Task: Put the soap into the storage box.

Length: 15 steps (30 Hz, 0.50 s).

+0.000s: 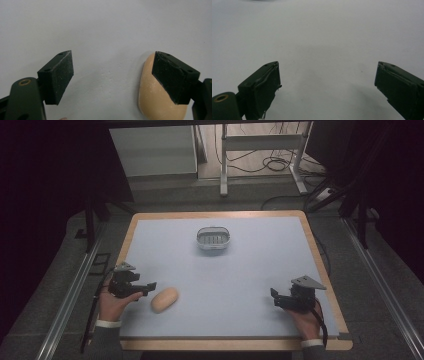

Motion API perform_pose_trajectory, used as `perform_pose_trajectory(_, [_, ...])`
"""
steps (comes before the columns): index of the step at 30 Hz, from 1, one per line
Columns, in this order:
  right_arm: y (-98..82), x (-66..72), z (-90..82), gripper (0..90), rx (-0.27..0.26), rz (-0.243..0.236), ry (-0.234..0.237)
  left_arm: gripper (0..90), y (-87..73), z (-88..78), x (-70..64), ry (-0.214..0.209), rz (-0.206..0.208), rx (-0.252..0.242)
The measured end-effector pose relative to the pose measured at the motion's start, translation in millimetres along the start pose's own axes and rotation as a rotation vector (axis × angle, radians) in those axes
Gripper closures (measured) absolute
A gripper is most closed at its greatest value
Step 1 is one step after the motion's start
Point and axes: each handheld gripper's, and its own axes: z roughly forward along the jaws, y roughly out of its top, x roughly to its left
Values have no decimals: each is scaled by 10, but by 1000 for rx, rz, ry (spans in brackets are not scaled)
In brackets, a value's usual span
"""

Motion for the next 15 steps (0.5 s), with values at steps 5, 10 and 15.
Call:
perform_pose_trajectory(5, [-7, -2, -16, 66, -18, 3, -3, 178, -6, -27, -4, 4, 3, -6])
perform_pose_trajectory(10, [-26, -12, -58, 113, -62, 24, -16, 177, -11, -44, -21, -4, 18, -6])
perform_pose_trajectory(15, [-33, -22, -71, 115, -74, 34, -12, 177, 11, -56, -4, -3, 17, -11])
